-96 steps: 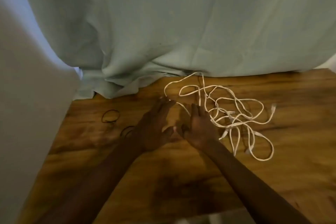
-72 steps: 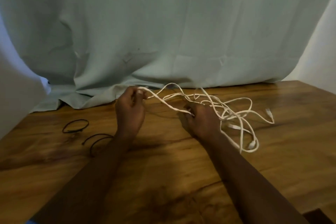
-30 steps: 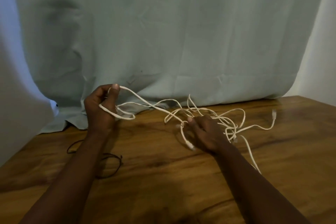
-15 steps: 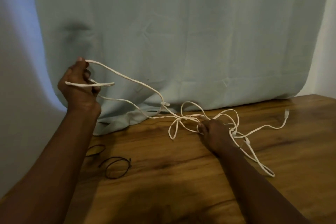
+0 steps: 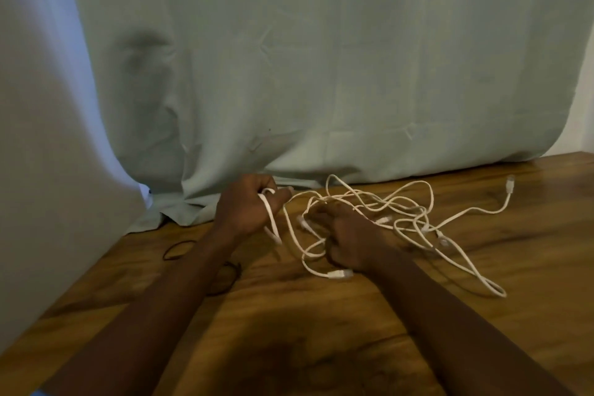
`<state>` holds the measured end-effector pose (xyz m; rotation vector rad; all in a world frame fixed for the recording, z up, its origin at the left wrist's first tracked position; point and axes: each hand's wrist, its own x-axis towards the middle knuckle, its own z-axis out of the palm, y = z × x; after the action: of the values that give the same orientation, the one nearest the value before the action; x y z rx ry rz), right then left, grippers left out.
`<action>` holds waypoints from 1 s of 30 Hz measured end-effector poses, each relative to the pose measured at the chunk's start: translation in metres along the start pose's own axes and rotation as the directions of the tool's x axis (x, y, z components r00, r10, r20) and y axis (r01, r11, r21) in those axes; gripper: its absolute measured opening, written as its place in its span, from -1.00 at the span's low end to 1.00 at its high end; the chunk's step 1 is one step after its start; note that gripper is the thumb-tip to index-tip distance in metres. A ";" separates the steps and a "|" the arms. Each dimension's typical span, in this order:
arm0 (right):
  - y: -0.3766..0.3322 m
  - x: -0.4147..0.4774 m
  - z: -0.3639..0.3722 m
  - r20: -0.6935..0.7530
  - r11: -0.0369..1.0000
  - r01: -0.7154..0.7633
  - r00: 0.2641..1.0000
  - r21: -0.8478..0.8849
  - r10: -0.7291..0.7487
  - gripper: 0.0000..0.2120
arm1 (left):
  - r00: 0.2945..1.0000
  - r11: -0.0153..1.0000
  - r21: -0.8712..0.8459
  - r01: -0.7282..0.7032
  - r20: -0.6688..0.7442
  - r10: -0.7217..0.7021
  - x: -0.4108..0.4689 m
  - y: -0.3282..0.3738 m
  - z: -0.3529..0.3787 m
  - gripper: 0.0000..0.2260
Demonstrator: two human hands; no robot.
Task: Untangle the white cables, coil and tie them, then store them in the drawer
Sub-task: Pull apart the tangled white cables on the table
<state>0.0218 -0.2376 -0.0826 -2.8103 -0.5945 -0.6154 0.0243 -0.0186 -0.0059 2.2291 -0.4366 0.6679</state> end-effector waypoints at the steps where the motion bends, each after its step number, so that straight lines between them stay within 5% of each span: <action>1: -0.001 -0.001 0.001 0.043 0.997 0.010 0.999 0.081 -0.013 -0.53 | 0.999 0.999 0.045 0.006 0.043 -0.008 -0.005 -0.003 0.003 -0.63; 7: 0.011 0.000 0.004 0.025 0.969 -0.121 0.993 0.217 0.119 -0.79 | 0.960 0.996 0.070 0.049 0.271 -0.066 -0.036 -0.018 0.008 -0.78; 13: 0.014 0.003 0.006 0.007 0.698 -0.309 0.917 0.646 0.400 -0.75 | 0.844 0.994 -0.083 -0.078 0.526 0.110 -0.050 -0.008 0.008 -0.73; 16: 0.015 0.004 0.007 0.003 0.643 -0.298 0.908 0.705 0.418 -0.72 | 0.828 0.959 -0.257 -0.123 0.507 0.242 -0.053 -0.009 0.015 -0.87; 19: 0.019 0.004 0.007 -0.023 0.597 -0.272 0.899 0.755 0.438 -0.76 | 0.891 0.895 -0.445 -0.045 0.387 0.237 -0.054 -0.013 0.019 -0.87; 22: 0.023 0.006 0.010 0.004 0.463 -0.263 0.872 0.847 0.489 -0.75 | 0.906 0.729 -0.662 0.173 0.397 0.146 -0.048 -0.022 0.008 -0.71; 25: 0.026 0.006 0.012 0.034 0.426 -0.281 0.864 0.860 0.502 -0.76 | 0.889 0.420 -0.827 0.374 0.449 0.091 -0.046 -0.030 -0.002 -0.59; 28: 0.019 0.006 0.011 0.019 0.547 -0.352 0.852 0.760 0.523 -0.75 | 0.911 0.178 -0.900 0.397 0.411 0.044 -0.042 -0.038 -0.005 -0.61; 30: 0.016 0.006 0.012 -0.056 0.719 -0.368 0.869 0.590 0.491 -0.63 | 0.918 0.064 -0.917 0.393 0.395 0.022 -0.036 -0.043 -0.008 -0.63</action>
<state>0.0384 -0.2467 -0.0923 -2.1619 -0.0350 -0.5182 0.0144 0.0192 -0.0472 0.9028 -0.5080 -0.2357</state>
